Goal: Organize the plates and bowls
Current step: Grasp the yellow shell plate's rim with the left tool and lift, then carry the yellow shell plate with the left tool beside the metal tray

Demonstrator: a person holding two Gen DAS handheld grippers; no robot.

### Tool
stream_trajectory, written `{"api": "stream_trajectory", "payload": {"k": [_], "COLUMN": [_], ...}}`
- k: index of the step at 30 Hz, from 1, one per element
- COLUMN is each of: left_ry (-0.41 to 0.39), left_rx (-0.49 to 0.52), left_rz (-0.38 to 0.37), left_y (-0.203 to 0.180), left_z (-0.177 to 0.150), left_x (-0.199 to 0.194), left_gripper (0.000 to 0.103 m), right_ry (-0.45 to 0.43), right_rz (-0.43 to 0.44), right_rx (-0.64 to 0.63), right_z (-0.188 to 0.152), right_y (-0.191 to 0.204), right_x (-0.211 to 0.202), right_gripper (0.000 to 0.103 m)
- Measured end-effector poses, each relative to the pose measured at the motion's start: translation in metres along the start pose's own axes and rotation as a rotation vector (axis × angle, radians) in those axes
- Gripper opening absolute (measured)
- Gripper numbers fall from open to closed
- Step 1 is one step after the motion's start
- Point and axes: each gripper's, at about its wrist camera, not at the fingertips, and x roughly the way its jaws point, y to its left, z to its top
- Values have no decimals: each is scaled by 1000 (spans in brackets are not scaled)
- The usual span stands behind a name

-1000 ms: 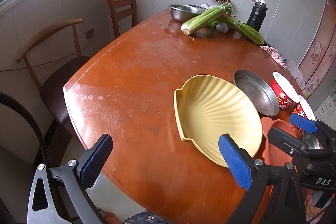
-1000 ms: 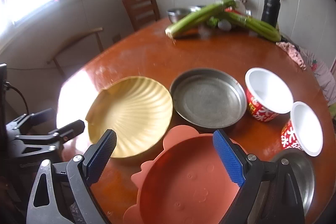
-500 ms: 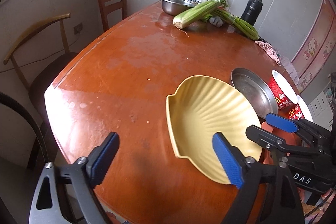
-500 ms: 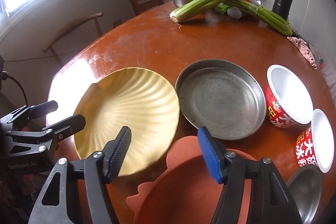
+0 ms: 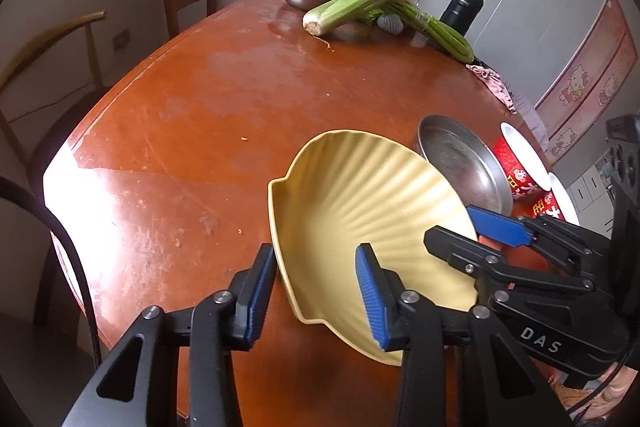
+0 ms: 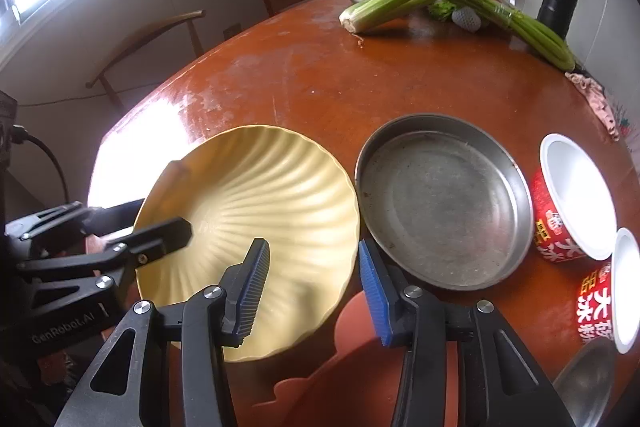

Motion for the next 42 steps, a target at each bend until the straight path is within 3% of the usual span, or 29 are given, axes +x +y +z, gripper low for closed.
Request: {"api": "stream_trajectory", "payload": {"k": [12, 24, 42], "left_ry": [-19, -55, -31], "left_rx": [-46, -13, 31], "left_rz": [-7, 15, 78], "left_y": [21, 21, 26], "left_z": [11, 41, 71], "left_x": [-6, -10, 26], "left_gripper": [41, 41, 41], "right_ry": [-5, -21, -9], "right_rz": [64, 101, 133], "right_rx": [1, 48, 97], "right_z": [0, 5, 11], "right_y": [12, 15, 16], "right_x": [-5, -8, 2], "right_gripper": [47, 47, 48]}}
